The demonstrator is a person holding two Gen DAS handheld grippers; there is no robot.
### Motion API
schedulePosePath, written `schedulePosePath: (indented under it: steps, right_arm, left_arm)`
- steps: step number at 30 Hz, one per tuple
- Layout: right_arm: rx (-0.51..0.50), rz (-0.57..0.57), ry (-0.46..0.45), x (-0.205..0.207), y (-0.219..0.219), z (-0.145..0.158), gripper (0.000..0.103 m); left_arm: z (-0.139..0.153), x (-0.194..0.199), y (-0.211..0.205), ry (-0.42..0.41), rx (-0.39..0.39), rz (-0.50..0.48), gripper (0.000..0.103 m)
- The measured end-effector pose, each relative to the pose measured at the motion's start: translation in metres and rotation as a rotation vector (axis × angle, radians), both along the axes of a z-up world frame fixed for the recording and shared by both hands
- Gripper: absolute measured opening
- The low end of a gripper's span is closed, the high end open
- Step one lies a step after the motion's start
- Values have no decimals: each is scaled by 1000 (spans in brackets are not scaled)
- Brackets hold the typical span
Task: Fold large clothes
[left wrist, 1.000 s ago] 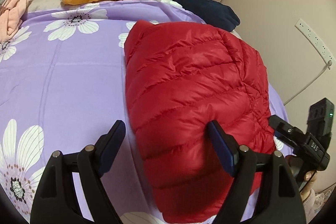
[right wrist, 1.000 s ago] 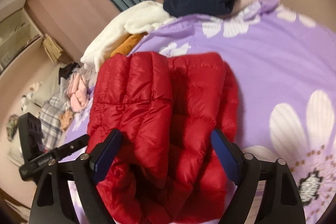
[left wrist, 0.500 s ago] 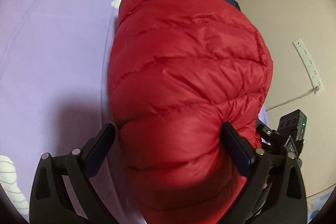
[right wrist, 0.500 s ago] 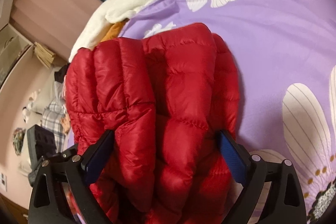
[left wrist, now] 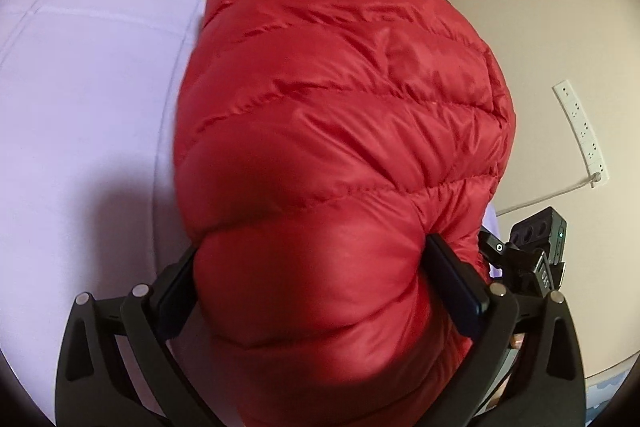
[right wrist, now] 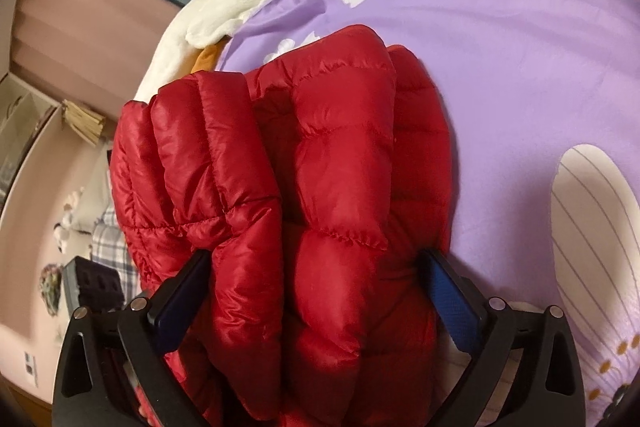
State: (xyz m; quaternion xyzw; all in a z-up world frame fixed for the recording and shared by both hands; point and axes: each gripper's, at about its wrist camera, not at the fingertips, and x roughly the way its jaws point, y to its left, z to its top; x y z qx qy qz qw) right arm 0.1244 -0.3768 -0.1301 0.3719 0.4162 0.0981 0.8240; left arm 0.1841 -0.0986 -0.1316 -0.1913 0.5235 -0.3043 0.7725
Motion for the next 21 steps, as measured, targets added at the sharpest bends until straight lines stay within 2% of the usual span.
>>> schedulePosePath:
  steps: [3, 5, 7, 13, 16, 21]
  right_arm:
    - [-1, 4, -18, -3, 1, 0, 99]
    - [4, 9, -43, -6, 3, 2, 93]
    - [11, 12, -74, -10, 5, 4, 81]
    - [15, 16, -135, -17, 10, 14, 54]
    - [5, 18, -169, -22, 13, 20, 46]
    - [-1, 45, -219, -26, 24, 30, 39]
  left_arm:
    - [1, -2, -2, -4, 6, -17, 102]
    - [2, 0, -5, -7, 6, -20, 99]
    - [6, 0, -7, -21, 9, -20, 96]
    - [18, -12, -12, -72, 22, -40, 85]
    - [22, -17, -12, -93, 22, -37, 83]
    - [24, -28, -3, -124, 18, -28, 81]
